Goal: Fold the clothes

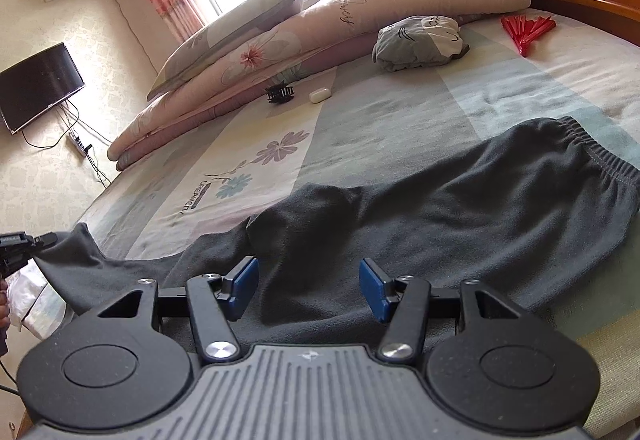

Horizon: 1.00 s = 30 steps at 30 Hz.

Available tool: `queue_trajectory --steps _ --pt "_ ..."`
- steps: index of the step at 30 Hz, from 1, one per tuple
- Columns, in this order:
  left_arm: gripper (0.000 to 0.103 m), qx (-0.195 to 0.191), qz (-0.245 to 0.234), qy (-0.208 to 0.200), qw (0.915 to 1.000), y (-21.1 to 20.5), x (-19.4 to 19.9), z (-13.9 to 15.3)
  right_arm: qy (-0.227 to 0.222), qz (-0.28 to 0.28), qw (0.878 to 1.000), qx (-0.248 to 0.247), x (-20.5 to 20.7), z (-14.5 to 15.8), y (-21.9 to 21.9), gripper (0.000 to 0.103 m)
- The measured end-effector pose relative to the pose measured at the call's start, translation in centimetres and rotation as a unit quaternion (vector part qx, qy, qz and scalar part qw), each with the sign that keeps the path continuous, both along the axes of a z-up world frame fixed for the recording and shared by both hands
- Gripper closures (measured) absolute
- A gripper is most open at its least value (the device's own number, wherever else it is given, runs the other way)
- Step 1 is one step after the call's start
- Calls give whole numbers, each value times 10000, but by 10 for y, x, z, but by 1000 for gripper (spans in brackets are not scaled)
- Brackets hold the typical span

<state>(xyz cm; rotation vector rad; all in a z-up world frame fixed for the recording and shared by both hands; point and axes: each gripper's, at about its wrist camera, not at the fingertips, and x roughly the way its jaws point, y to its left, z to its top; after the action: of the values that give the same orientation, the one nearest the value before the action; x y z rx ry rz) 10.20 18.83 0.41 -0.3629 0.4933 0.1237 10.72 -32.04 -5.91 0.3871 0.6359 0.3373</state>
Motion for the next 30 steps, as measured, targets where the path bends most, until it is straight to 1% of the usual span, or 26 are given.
queue_trajectory --steps 3,8,11,14,16,20,21,23,24,26,29,30 --pt "101 -7 181 90 9998 10 -13 -12 3 36 10000 -41 -4 0 2 42" --pt "101 -151 399 157 9990 28 -24 -25 41 94 9998 -150 -7 0 4 42" --pt "101 -105 410 176 9990 32 -30 -28 71 76 9997 -198 -8 -1 5 42" --pt "101 94 369 311 9988 32 -30 -33 121 51 9997 -213 -6 -2 6 42" --pt "101 100 371 391 9985 32 -31 -38 151 60 9996 -241 -5 -4 8 42" --pt "101 150 320 403 9986 33 -37 -42 246 104 9991 -317 -4 -8 13 42" --pt "101 172 289 529 9980 35 -36 -45 274 120 9990 -327 -3 -9 13 42" --pt "97 215 227 786 9964 38 -35 -52 303 107 9989 -330 -2 -10 14 42" --pt "94 191 204 998 9946 42 -33 -56 314 116 9989 -330 -2 -10 14 42" --pt "91 89 182 1333 9909 50 -32 -64 330 116 9988 -356 -1 -10 15 42" --pt "79 124 217 1592 9869 61 -33 -64 339 117 9986 -377 -2 -9 15 41" --pt "74 137 229 1678 9855 64 -33 -64 339 121 9986 -382 -2 -9 15 40"
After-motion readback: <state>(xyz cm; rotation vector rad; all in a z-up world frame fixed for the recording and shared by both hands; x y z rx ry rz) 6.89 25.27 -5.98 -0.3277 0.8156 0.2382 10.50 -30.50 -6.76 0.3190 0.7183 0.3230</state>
